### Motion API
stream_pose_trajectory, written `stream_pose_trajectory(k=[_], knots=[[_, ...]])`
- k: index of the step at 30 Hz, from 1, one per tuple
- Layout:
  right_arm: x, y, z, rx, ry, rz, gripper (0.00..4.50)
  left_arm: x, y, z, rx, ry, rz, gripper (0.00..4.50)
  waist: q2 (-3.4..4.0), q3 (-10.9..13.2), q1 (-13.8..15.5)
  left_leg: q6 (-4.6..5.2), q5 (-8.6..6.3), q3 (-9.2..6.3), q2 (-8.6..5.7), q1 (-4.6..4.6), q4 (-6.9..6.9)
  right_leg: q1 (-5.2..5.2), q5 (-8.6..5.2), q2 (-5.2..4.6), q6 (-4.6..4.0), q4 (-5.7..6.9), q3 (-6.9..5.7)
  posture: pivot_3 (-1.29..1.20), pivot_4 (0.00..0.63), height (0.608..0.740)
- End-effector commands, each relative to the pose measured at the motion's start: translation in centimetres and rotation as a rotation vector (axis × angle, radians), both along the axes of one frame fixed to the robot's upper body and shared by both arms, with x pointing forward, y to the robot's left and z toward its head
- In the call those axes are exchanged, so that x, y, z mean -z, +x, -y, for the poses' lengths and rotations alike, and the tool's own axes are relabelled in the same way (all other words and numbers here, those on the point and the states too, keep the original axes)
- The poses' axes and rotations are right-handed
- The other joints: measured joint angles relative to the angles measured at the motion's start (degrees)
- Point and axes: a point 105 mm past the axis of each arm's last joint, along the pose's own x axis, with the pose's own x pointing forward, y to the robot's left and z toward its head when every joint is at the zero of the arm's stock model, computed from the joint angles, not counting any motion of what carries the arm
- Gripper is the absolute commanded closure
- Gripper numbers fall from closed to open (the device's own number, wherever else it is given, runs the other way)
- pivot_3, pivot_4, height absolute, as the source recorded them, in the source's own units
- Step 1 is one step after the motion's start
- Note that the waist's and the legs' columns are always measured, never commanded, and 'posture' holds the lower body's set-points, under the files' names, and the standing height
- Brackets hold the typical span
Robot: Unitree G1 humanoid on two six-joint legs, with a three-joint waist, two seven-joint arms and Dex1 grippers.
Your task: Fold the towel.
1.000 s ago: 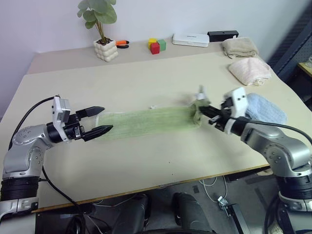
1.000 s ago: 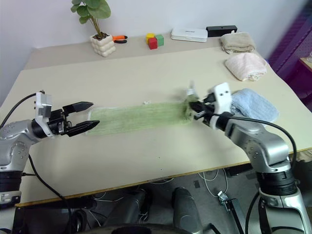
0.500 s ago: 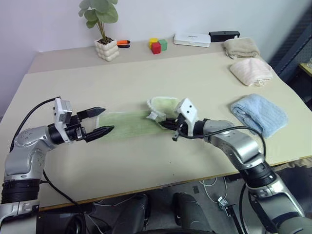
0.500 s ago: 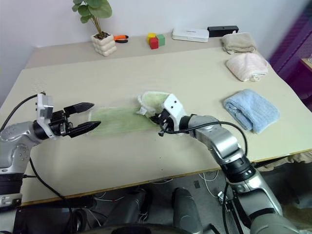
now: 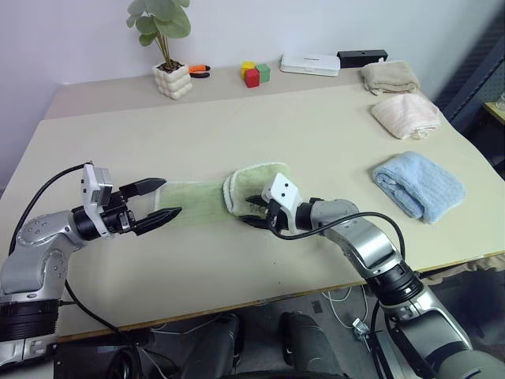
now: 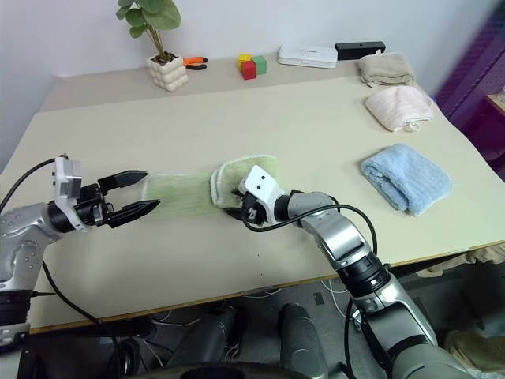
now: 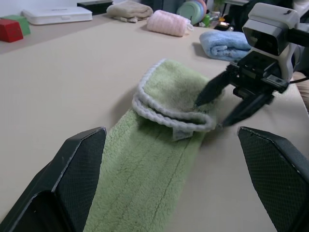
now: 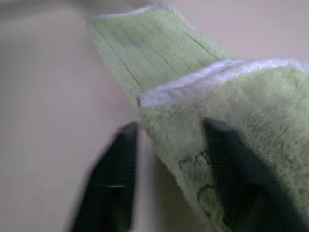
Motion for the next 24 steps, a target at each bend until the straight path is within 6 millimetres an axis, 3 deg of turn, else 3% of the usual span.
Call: stream_pose_trajectory(k=[1,4,8,10,11,16,18,20,24], knots=[[-3.2,-1.4,-0.2,-0.095,0.074,0.077,0.09,-1.0,0.1,0.0,0.011,0.011,0.044,0.0,0.0,0.0,0.0,0.0,0.0,0.0,0.0,0.0,0.0,0.0,0.0,0.0,0.0,0.0,0.0,0.0,0.15,0.74],[-5.4,-1.4,0.2,-0.087,0.189,0.062,0.04,-1.0,0.3,0.0,0.015,0.012,0.044,0.0,0.0,0.0,0.0,0.0,0.0,0.0,0.0,0.0,-0.01,0.0,0.0,0.0,0.01,0.0,0.0,0.0,0.15,0.74],[-8.6,0.7,1.9,0.031,0.397,0.056,0.04,-1.0,0.4,0.0,0.021,0.012,0.044,0.0,0.0,0.0,0.0,-0.01,0.0,-0.02,0.0,0.0,-0.01,0.01,0.0,0.0,0.0,0.02,0.01,0.0,0.15,0.74],[-8.7,2.4,3.0,0.132,0.449,0.035,0.62,-1.0,0.5,0.1,0.023,0.011,0.047,0.0,-0.01,0.0,0.0,-0.01,0.0,-0.01,0.0,0.0,-0.01,0.0,0.0,0.0,0.0,0.02,0.02,0.0,0.15,0.74],[-8.4,3.0,3.3,0.169,0.432,0.055,0.86,-1.1,0.6,0.2,0.024,0.01,0.047,0.0,-0.01,0.0,-0.1,0.0,0.0,-0.01,0.0,0.01,-0.02,0.01,0.0,0.0,0.0,0.02,0.01,0.0,0.15,0.74],[-6.9,4.1,2.8,0.218,0.425,0.063,3.39,-1.0,0.5,0.3,0.022,0.006,0.044,0.0,0.0,0.0,-0.1,0.0,0.02,0.0,-0.01,0.0,-0.06,-0.07,0.0,0.0,0.0,0.09,0.03,0.0,0.15,0.74],[-5.1,4.2,2.0,0.229,0.406,0.04,4.44,-0.9,0.2,0.5,0.023,-0.003,0.034,0.0,0.01,0.0,-0.3,-0.02,0.04,0.01,0.0,0.0,-0.1,-0.11,0.0,0.0,0.0,0.14,0.06,0.0,0.15,0.74],[-3.7,4.4,1.6,0.25,0.393,0.02,4.44,-0.8,0.0,0.5,0.022,-0.008,0.028,0.0,0.0,0.0,-0.3,-0.03,0.05,0.0,0.0,0.01,-0.14,-0.13,0.0,0.01,0.0,0.16,0.06,0.0,0.15,0.74],[0.2,5.4,1.5,0.324,0.207,0.074,4.44,-0.3,-0.5,0.7,0.014,-0.012,0.012,0.0,0.01,0.0,-0.2,-0.07,0.05,0.03,-0.02,0.01,-0.14,-0.17,0.01,0.01,0.0,0.17,0.08,0.0,0.15,0.74]])
